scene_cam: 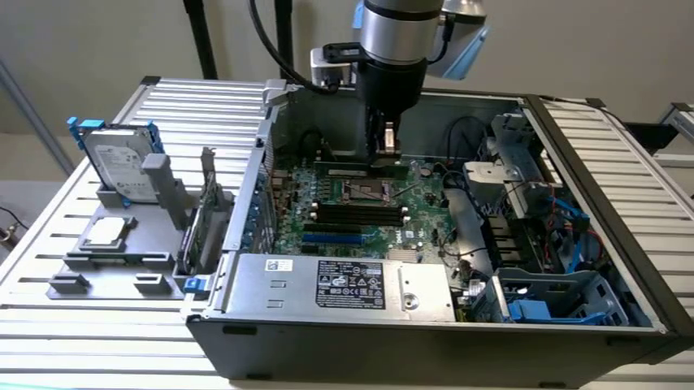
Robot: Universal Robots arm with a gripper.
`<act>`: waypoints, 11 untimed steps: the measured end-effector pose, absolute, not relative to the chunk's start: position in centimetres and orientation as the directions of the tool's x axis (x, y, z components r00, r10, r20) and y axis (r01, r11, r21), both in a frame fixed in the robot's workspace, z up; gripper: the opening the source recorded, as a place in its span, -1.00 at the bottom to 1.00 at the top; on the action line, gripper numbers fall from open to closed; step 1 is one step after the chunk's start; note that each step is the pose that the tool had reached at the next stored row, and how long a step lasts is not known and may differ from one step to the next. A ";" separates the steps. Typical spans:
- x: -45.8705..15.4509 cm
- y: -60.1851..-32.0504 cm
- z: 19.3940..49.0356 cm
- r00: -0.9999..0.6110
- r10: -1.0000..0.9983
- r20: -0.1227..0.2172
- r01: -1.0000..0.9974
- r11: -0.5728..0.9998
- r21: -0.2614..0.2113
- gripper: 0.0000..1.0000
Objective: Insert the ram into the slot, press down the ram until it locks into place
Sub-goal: 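Insert the ram into the slot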
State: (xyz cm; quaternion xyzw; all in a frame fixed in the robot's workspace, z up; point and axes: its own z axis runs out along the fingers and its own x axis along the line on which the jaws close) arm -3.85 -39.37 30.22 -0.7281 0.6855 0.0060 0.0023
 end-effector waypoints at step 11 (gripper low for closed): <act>-3.9 -39.3 28.2 0.049 -0.999 -0.012 -0.999 -0.049 0.004 -0.73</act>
